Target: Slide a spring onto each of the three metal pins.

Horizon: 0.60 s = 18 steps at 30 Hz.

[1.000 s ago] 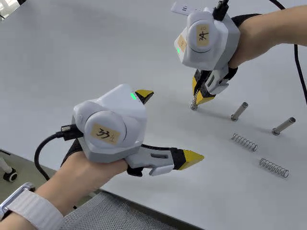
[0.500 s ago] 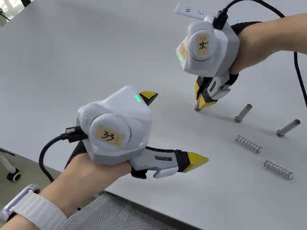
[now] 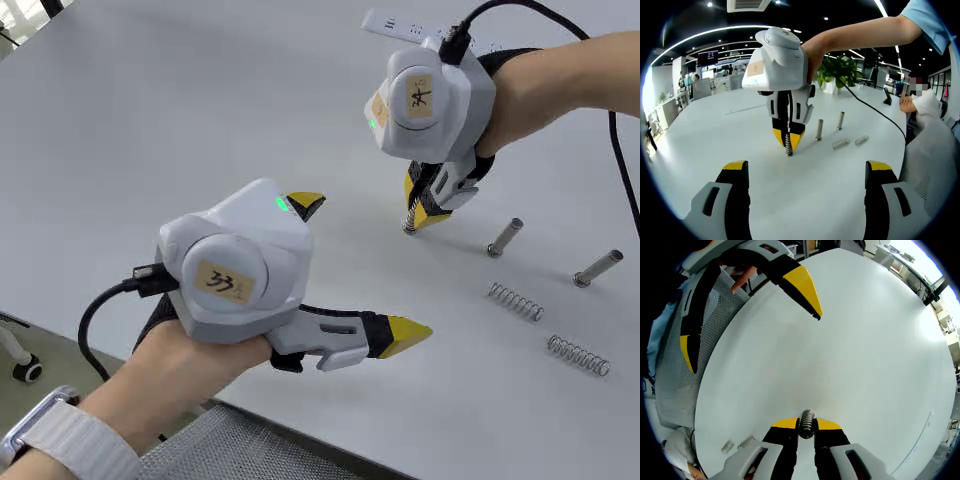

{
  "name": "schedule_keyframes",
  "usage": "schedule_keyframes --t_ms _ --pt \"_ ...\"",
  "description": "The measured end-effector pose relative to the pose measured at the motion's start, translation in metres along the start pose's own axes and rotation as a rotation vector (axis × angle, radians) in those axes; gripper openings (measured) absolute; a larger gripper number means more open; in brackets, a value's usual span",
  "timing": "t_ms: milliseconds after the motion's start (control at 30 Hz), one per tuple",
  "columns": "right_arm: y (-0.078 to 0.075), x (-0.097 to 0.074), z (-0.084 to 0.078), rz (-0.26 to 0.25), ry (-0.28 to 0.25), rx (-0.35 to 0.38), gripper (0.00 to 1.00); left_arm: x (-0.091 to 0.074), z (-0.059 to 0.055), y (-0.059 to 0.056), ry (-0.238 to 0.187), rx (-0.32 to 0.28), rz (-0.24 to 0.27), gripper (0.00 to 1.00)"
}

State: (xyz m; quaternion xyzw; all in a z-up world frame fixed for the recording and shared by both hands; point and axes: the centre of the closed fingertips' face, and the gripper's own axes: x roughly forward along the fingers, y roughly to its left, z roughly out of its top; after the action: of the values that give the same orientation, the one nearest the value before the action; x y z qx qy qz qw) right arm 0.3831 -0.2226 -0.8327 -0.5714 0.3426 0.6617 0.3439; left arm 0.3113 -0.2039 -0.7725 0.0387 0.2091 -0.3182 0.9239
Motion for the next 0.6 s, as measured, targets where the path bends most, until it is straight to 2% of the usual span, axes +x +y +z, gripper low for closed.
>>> schedule_keyframes --t_ms 167,600 --pt "-0.0011 0.0006 -0.0019 -0.006 0.000 0.005 0.21 -0.0005 0.0002 -0.0001 0.000 0.000 0.001 0.96" --pt "-0.0011 -0.0010 0.0035 -0.013 -0.081 0.090 0.72 -0.0011 0.0024 -0.0004 -0.005 -0.007 0.001 0.96"
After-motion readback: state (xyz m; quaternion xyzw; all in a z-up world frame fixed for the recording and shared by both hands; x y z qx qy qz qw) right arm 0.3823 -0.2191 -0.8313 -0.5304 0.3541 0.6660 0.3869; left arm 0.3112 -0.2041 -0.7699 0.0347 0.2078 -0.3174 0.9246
